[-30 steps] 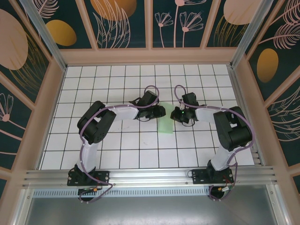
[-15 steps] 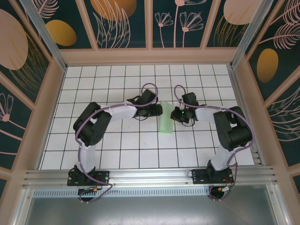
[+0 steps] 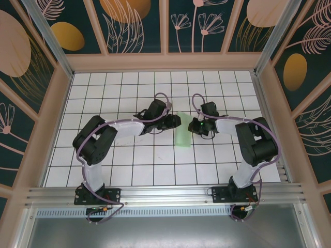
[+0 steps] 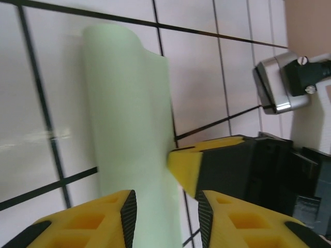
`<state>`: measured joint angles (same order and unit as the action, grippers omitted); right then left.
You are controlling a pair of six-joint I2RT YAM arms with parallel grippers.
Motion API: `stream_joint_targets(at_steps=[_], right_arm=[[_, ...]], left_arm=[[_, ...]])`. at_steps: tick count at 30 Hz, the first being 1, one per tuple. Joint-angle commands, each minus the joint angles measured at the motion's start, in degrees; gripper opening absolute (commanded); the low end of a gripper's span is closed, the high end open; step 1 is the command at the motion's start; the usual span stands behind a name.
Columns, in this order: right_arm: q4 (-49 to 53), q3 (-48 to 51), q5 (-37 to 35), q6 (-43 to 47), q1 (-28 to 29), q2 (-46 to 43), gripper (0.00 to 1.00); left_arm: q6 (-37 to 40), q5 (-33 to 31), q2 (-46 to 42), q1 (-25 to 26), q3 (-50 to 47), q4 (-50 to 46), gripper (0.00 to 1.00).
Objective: Fold a paper plane with a square sheet of paper (fold left side to right side)
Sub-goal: Hold the square sheet of paper at the center of the table.
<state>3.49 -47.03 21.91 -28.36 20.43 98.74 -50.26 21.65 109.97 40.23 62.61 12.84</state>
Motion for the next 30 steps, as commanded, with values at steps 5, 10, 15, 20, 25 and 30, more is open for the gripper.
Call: stream_joint_targets(at_steps=[5, 10, 15, 20, 25, 30], right_arm=[[3.9, -1.1, -2.9, 1.2, 0.5, 1.6, 0.12], [4.0, -1.2, -3.1, 1.3, 0.4, 1.7, 0.12], [4.7, -1.5, -3.7, 1.6, 0.4, 1.7, 0.12], [4.9, -1.5, -3.9, 1.7, 0.5, 1.8, 0.12], [5.3, -1.6, -4.4, 1.9, 0.4, 1.7, 0.12], [4.2, -1.4, -3.4, 2.2, 0.5, 0.8, 0.12]], left_arm=[[-3.4, 5.1, 3.1, 0.3, -1.3, 8.5, 0.38], [-3.1, 4.8, 4.6, 0.3, -1.4, 7.8, 0.38], [-0.5, 1.3, 5.8, 0.3, -0.4, 1.9, 0.38], [0.0, 0.1, 6.6, 0.3, -0.8, 0.6, 0.38], [0.2, -1.0, 7.0, 0.3, -1.0, -0.2, 0.38], [0.3, -1.1, 7.5, 0.3, -1.9, 0.1, 0.37]])
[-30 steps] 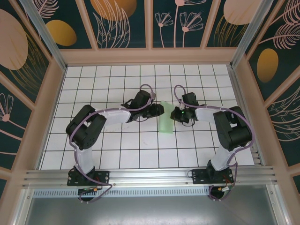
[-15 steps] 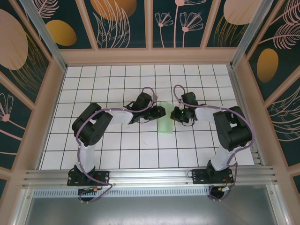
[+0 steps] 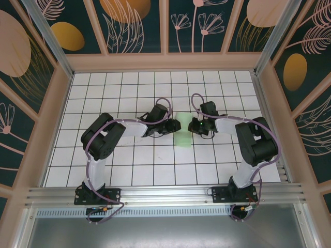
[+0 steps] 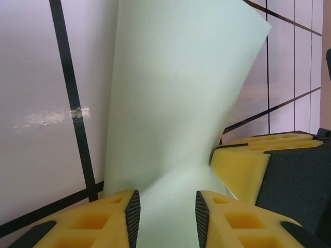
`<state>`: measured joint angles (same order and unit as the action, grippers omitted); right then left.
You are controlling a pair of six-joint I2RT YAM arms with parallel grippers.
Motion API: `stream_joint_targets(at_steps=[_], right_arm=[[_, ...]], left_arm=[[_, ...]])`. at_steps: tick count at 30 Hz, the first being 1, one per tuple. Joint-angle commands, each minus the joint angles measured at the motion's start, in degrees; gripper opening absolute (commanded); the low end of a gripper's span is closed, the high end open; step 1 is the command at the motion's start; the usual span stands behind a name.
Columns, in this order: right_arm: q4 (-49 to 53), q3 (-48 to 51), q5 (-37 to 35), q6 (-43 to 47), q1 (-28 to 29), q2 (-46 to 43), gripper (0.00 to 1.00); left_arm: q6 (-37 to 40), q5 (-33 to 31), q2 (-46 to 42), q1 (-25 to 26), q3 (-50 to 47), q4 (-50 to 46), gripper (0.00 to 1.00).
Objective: Fold a paper plane with a square sheet of paper (fold left side to right side)
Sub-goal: Hold the square sheet of paper at the center of the table.
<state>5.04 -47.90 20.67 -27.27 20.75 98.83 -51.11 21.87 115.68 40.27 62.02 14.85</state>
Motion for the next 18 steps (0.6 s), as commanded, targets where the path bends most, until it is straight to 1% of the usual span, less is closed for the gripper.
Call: stream_joint_targets(at_steps=[1, 7, 11, 14, 18], right_arm=[[2.5, -0.6, -2.1, 1.2, 0.1, 0.4, 0.12], [2.0, -2.8, 1.0, 2.2, -0.5, -3.2, 0.12], [2.0, -5.0, 3.5, 2.1, -2.3, -5.4, 0.12], [0.6, -6.3, 4.9, 1.4, -3.0, -4.8, 0.12], [-1.2, -8.4, 6.8, 0.2, -2.8, -1.2, 0.12]], left_arm=[[1.1, -1.3, 1.9, 0.2, -1.5, -1.8, 0.37], [1.2, -1.7, 2.0, 0.2, -3.0, -2.0, 0.37], [1.2, -2.0, 1.9, 0.2, -3.5, -2.1, 0.37], [1.5, -2.4, 1.9, 0.2, -3.4, -2.7, 0.37], [1.9, -3.1, 2.1, 0.2, -2.9, -3.7, 0.37]])
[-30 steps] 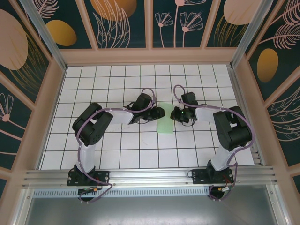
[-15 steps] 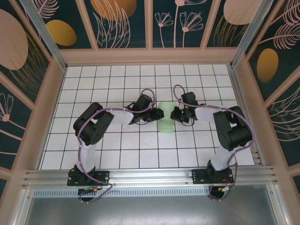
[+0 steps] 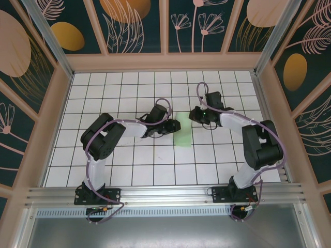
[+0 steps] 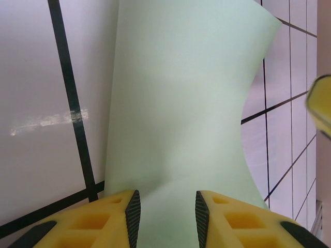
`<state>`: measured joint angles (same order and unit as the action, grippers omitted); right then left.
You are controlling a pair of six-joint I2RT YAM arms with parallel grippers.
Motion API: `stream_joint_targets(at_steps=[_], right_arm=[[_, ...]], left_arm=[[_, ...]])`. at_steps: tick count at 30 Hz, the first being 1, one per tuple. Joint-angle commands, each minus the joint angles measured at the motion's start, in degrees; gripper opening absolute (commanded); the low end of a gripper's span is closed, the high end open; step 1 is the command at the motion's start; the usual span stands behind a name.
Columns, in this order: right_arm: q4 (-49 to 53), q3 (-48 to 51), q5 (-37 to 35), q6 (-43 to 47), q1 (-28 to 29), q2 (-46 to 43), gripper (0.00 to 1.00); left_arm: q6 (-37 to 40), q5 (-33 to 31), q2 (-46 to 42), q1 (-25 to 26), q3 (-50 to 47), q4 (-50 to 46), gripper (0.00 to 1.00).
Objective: Fold a paper plane with a square sheet of paper (fold left side to right side)
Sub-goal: Hold the square sheet of paper at the center of the table, then first fold the square sheet of paper in half at the center of the table.
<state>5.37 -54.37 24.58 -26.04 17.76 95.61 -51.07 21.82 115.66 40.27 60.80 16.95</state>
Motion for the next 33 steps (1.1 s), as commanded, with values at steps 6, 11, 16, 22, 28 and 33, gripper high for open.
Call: stream_joint_targets(at_steps=[6, 11, 16, 22, 28, 33], right_arm=[[-2.4, -5.6, 4.3, -1.6, 1.5, 7.3, 0.11], [-2.4, -7.0, 4.5, -1.6, 2.5, 10.5, 0.11], [-1.6, -7.5, 3.1, -1.1, 2.9, 13.2, 0.11], [0.6, -8.0, 0.0, -0.2, 2.8, 16.1, 0.11], [1.5, -7.2, -1.5, -0.1, 2.9, 17.4, 0.11], [1.6, -6.5, -2.1, -0.3, 2.9, 17.8, 0.11]], left_arm=[[1.8, -2.9, 2.4, 0.2, -1.6, -5.8, 0.37], [2.0, -3.1, 2.5, 0.2, -1.3, -6.1, 0.37], [3.1, -2.9, 2.2, 0.2, -1.2, -6.2, 0.38], [6.3, -2.8, 1.3, 0.2, -1.3, -6.9, 0.40], [10.8, -2.0, -0.4, 0.5, -2.2, -7.1, 0.40], [14.9, -1.5, -1.6, 1.3, -3.1, -7.3, 0.41]])
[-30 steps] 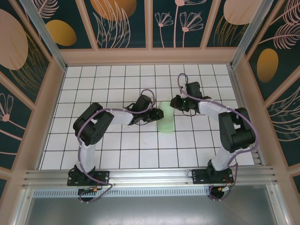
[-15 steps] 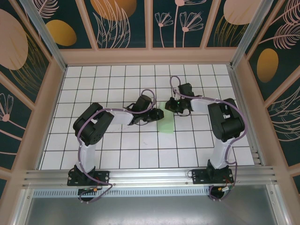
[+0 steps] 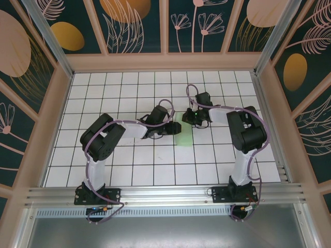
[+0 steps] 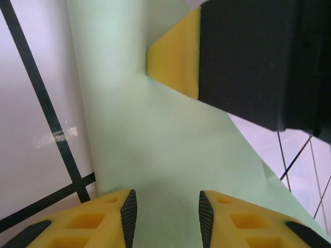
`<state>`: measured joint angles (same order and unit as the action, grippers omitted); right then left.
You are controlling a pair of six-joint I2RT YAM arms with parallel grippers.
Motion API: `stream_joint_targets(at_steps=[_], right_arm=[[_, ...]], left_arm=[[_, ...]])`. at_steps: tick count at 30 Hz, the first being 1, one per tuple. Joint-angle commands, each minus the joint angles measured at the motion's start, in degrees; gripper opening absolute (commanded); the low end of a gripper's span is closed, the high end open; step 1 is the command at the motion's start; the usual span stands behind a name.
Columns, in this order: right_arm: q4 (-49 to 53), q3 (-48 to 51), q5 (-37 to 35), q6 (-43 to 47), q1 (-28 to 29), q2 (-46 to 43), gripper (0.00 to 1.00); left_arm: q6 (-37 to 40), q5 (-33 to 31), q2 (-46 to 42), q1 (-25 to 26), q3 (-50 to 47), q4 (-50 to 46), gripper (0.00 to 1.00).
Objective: Fold a paper plane with a square sheet of paper (fold left side to right side)
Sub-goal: First fold the square sheet of paper in half at the center of the table.
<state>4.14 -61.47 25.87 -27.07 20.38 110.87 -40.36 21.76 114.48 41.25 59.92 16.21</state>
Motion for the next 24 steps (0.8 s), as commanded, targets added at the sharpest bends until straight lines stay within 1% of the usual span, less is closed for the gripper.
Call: stream_joint_targets(at_steps=[1, 7, 14, 21, 24], right_arm=[[2.8, 0.6, -3.5, 0.7, 0.2, 2.6, 0.10], [3.1, 0.9, -3.9, 0.7, 0.3, 2.6, 0.11], [3.4, 0.9, -4.2, 0.7, 0.3, 2.3, 0.10], [3.3, 0.9, -4.2, 0.6, 0.4, 2.3, 0.10], [3.5, 1.0, -4.3, 0.6, 0.5, 2.3, 0.10]], left_arm=[[4.6, -1.3, -0.7, 0.4, -2.4, -6.5, 0.41], [5.6, 0.4, -1.5, 1.3, -3.8, -3.5, 0.41], [4.9, 2.0, -2.9, 1.6, -8.3, 0.4, 0.41], [4.2, 2.6, -5.3, 1.7, -10.7, 3.7, 0.41], [3.5, 1.7, -7.5, 1.8, -11.7, 4.8, 0.41]])
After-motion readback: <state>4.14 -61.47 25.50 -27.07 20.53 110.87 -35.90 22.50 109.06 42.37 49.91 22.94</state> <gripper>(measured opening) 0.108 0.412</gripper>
